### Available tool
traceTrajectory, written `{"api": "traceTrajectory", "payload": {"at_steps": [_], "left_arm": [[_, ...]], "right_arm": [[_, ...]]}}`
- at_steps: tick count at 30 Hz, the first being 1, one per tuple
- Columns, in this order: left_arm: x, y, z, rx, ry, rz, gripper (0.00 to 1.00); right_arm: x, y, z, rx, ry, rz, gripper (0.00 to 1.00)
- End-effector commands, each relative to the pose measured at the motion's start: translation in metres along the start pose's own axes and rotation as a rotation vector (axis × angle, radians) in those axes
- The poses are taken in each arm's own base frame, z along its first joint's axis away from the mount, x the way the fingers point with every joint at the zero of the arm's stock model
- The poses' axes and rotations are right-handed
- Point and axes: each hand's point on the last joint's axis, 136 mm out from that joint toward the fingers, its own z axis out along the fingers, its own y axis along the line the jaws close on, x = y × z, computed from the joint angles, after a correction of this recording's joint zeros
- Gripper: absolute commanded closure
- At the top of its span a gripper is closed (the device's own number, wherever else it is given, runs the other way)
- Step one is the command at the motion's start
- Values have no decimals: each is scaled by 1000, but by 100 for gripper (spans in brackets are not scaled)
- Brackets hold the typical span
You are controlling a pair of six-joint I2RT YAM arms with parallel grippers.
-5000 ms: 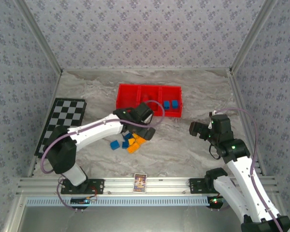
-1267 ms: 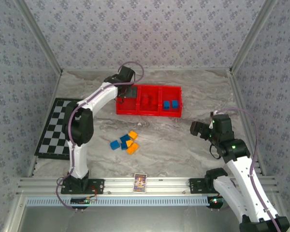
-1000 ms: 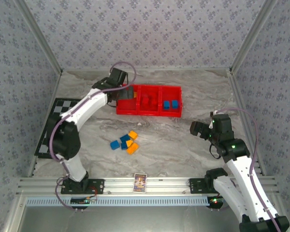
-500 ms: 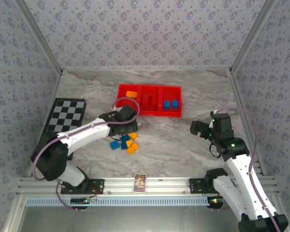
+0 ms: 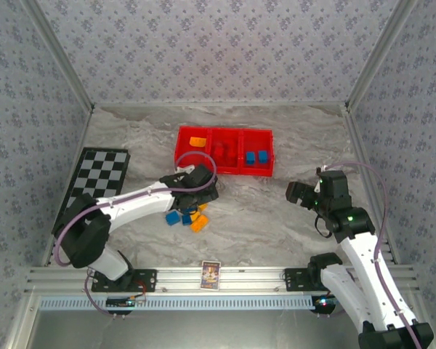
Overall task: Sort the legos into containers by color
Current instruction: Pick up the lego from the center of the table.
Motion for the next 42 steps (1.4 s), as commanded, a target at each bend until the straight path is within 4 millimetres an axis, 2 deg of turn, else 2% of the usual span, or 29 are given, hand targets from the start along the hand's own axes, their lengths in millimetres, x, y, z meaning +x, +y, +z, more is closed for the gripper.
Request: {"api": "traceTrajectory", "payload": {"at_steps": [1,9,21,26,31,36,42], "left_arm": [[6,-19,5,41,48,-30,15],[12,-20,16,21,77,-24,15],[3,-48,41,23,122,50,16],[-8,-40,43,-13,128,102,14],[-15,-31,33,-68,114,237,10],[-4,-27,36,-82,157,300,12],[14,-29,49,-125,208,348,23]], "right_arm": [[1,0,0,-8,0,-2,0],[2,0,1,-10,3,-2,0],[1,0,0,-8,1,-2,0],[1,0,0,-11,0,-2,0],[1,0,0,-9,-1,0,0],[1,-1,1,-7,1,3,0],[1,-1,1,-6,2,3,0]]}}
